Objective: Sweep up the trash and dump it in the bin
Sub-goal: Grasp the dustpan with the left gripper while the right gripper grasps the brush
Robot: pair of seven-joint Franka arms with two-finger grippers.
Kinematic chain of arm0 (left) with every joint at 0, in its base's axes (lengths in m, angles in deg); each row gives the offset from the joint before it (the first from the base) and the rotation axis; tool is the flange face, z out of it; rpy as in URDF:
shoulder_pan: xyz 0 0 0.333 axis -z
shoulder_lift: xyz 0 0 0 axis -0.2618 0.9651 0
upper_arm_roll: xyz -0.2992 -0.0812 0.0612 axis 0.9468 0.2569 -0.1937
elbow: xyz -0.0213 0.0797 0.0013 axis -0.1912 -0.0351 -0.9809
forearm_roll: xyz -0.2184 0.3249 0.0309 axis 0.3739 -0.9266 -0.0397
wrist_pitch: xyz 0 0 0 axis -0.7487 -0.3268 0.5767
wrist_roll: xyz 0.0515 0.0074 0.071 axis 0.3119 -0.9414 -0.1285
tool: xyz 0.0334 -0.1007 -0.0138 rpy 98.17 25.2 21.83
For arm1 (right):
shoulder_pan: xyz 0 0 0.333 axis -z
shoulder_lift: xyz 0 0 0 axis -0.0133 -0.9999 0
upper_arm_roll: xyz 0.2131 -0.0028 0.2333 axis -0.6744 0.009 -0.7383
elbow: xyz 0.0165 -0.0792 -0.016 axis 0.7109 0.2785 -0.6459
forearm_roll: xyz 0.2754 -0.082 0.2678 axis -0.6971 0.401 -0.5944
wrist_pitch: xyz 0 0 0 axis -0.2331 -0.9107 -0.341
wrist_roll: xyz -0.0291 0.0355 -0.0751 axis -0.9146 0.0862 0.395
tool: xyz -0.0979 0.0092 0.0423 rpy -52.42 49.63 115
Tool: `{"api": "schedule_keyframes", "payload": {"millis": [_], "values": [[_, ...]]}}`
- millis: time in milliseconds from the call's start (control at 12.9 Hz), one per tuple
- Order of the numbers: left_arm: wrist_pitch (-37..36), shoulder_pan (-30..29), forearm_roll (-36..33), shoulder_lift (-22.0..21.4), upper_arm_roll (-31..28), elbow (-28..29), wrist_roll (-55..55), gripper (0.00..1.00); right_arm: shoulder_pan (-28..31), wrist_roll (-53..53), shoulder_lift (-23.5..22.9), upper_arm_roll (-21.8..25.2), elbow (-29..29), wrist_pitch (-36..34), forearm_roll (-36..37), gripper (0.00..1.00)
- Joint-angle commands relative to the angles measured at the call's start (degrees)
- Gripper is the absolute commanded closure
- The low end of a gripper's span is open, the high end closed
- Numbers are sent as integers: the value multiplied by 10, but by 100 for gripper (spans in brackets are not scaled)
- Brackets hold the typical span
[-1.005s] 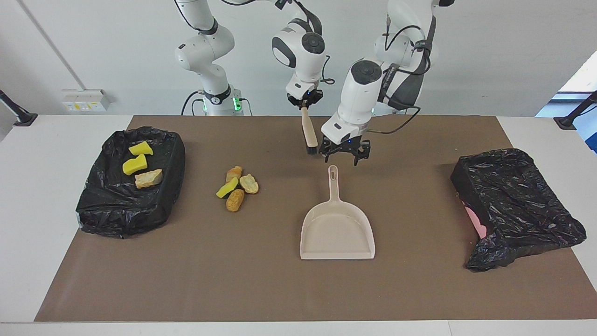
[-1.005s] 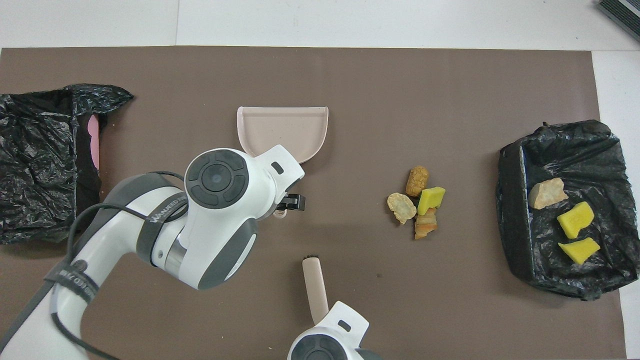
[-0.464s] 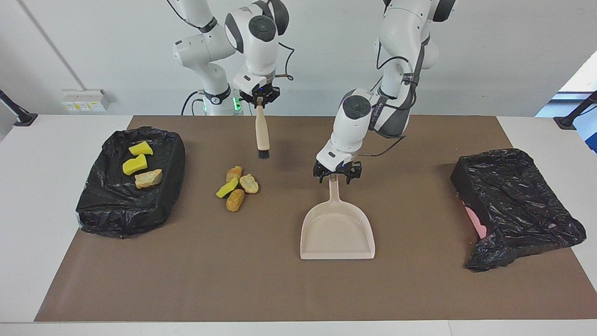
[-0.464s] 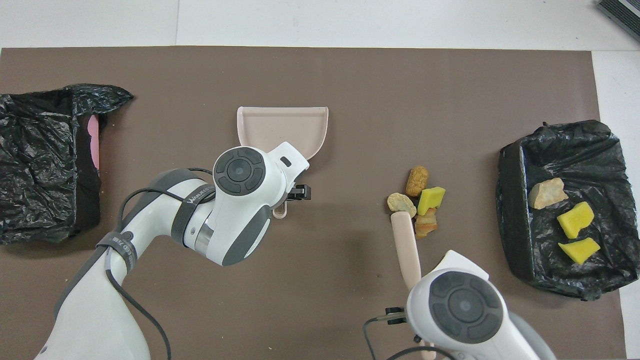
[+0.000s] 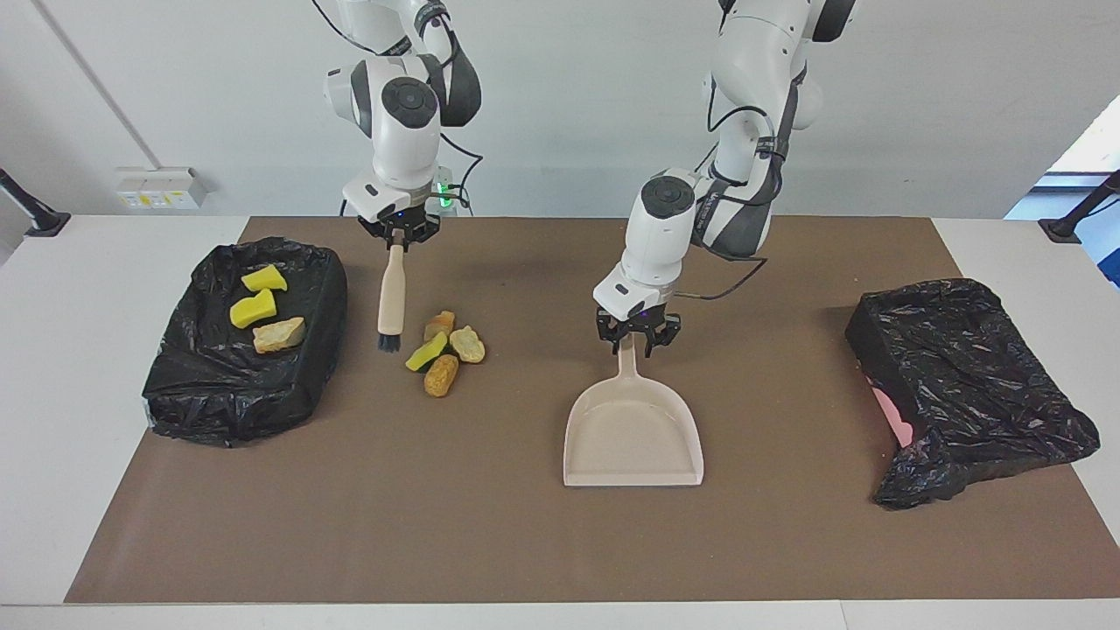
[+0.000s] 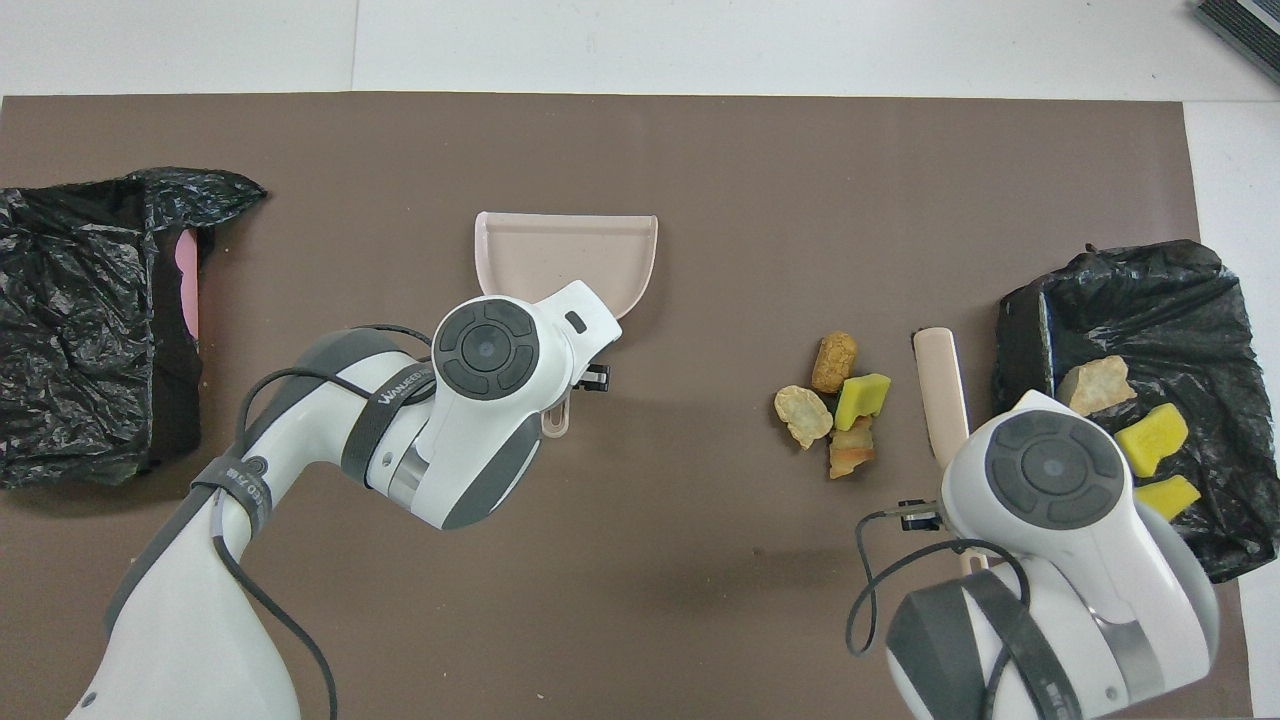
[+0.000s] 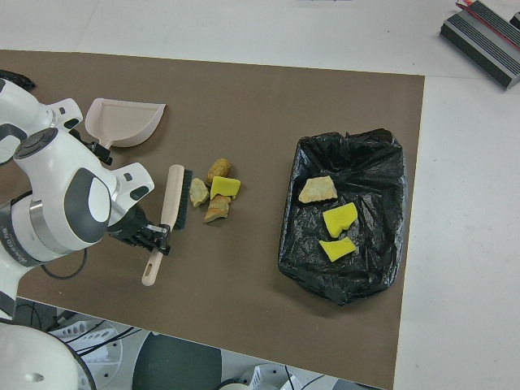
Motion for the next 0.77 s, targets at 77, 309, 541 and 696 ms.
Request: {"api": "schedule_keyframes", "payload": {"millis": [77, 309, 541, 696], "values": [[-20, 7, -21, -1, -3, -8, 8, 79, 21, -30, -76, -11, -29, 13, 17, 100], [-64, 1, -23, -31, -3, -8, 71, 100, 13, -30, -110, -12, -37, 15, 14, 100], [-140, 7, -25, -54, -3, -8, 246, 100, -23, -33, -136, -13, -46, 24, -36, 100], [-173, 3, -25, -58, -3, -7, 365, 100, -35, -16, -145, -13, -73, 12, -82, 100]]}}
